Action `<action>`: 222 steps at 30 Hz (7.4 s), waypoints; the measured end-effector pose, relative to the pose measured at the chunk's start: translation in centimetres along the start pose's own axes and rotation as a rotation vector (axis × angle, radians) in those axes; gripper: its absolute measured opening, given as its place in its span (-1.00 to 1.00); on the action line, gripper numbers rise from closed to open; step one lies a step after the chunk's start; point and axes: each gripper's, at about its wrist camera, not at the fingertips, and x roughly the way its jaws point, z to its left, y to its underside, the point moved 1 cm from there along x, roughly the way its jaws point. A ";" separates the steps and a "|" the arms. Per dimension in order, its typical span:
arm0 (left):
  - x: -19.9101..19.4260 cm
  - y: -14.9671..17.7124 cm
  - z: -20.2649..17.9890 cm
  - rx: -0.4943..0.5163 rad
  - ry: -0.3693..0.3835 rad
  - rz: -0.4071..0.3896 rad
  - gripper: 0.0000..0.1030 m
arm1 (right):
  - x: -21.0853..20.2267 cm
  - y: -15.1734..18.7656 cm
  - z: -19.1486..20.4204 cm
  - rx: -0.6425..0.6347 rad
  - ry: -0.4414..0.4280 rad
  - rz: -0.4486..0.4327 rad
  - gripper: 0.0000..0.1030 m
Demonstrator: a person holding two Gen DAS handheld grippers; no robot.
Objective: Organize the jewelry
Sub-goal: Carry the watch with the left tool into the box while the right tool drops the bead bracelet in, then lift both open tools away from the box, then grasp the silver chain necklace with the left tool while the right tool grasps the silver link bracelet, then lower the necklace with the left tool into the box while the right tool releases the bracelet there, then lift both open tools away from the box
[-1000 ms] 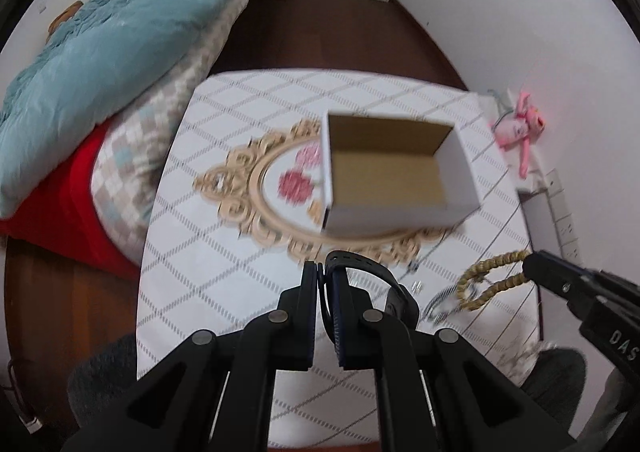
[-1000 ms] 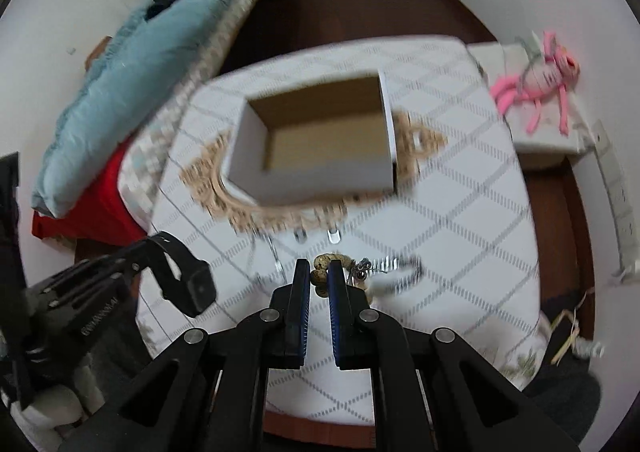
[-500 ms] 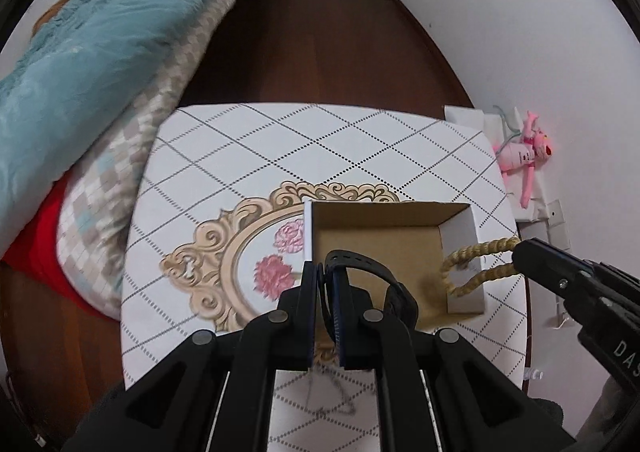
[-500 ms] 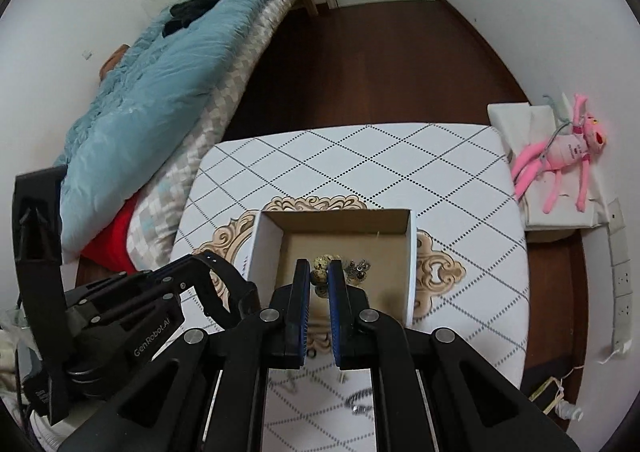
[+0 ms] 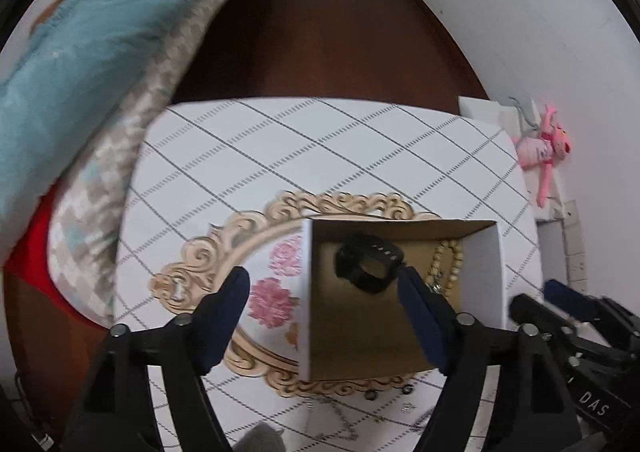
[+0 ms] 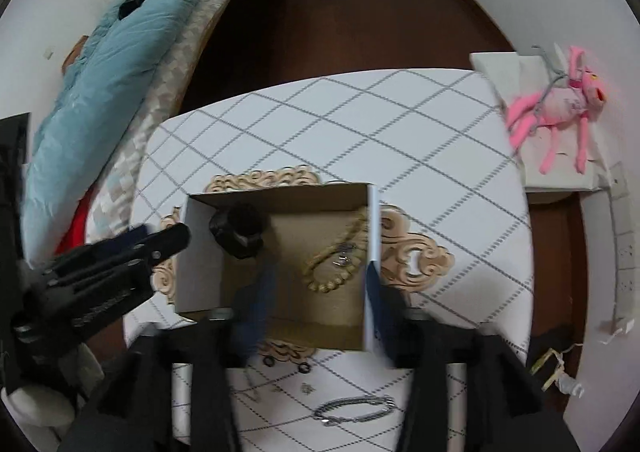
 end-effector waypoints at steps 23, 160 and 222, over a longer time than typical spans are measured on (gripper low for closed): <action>-2.3 6.2 0.1 0.029 -0.105 -0.132 1.00 | -0.1 4.8 -0.1 -0.061 0.270 -0.118 1.00; 2.4 16.3 2.5 0.017 0.208 -0.047 -0.96 | -0.6 17.3 -4.4 0.209 -0.032 -0.232 -0.84; 1.0 6.1 0.5 0.049 -0.030 -0.142 1.00 | 1.6 3.9 -0.2 -0.095 0.290 -0.151 0.99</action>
